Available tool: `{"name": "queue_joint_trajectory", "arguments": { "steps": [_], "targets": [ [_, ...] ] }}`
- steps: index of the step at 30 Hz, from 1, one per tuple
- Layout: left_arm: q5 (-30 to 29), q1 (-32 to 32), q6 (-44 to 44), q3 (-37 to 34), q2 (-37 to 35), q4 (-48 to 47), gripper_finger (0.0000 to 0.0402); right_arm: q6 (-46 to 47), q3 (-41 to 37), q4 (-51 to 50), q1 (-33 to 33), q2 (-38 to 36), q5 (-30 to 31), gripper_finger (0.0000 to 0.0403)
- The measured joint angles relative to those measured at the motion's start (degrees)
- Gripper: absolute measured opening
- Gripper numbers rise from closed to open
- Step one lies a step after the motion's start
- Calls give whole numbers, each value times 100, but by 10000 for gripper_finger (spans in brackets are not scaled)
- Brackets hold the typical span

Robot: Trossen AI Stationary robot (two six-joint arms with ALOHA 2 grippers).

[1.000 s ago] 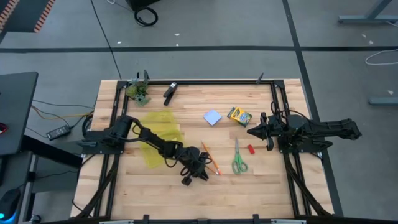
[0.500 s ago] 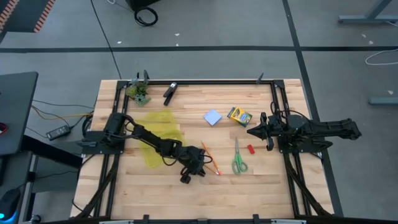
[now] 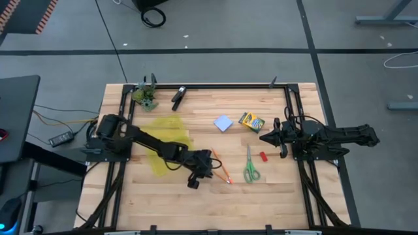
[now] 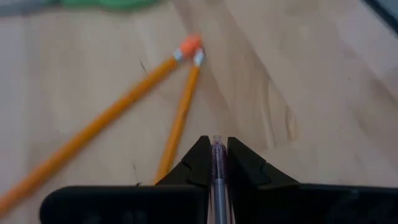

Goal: Pack school essentials
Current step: Put the violet pen into the yellow supply box

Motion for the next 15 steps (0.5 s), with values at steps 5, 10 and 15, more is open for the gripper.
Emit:
{"name": "queue_joint_trajectory", "arguments": {
  "steps": [5,10,15],
  "targets": [
    [-321,11,44,9,-449,-405,32,0,2,0,1,0,0,7],
    [-769,46,160,9,-857,-851,32,0,0,0,0,0,0,7],
    [-1261,57,243,1,-1055,-1306,32,0,0,0,0,0,2,7]
  ]
}}
